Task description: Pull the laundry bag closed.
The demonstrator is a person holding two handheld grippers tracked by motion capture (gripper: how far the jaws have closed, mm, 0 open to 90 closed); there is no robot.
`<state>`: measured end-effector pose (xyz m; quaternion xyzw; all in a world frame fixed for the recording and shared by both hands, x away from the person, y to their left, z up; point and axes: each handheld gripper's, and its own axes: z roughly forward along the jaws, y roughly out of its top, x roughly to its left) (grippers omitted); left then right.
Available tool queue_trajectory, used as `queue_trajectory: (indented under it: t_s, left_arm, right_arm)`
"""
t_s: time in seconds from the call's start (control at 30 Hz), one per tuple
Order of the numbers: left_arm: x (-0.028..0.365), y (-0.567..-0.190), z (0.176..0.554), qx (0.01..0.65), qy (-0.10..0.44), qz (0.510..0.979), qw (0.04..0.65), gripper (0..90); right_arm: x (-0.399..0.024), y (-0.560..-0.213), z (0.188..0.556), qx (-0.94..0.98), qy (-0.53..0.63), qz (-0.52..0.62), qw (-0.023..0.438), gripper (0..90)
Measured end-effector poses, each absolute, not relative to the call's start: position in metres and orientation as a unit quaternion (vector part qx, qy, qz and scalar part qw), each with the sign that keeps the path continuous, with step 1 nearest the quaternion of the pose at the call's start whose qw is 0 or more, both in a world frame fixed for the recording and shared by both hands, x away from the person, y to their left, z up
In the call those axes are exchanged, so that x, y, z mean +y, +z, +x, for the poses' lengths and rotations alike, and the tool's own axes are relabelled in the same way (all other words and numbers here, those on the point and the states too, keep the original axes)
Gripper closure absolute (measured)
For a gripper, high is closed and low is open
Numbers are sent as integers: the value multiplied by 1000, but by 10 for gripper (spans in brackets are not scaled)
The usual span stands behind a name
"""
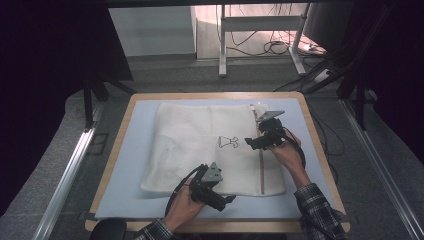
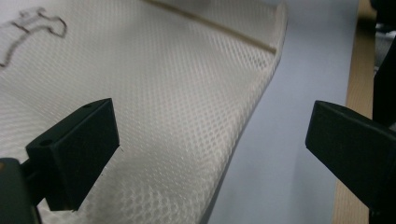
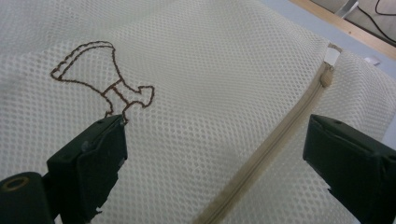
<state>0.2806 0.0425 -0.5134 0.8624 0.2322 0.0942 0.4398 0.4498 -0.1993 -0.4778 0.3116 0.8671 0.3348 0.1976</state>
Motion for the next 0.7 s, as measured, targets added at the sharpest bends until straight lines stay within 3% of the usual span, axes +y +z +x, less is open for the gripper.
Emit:
queue_trajectory:
  t_s: [0.17, 0.7]
  left_arm:
    - [50, -507, 281, 239, 90, 846, 469, 24]
    - [59, -508, 280, 212, 89, 858, 459, 4]
  right_arm:
    - [-203, -475, 439, 867, 337, 305, 204, 56]
    - [-212, -469, 404, 859, 372, 281, 210, 13]
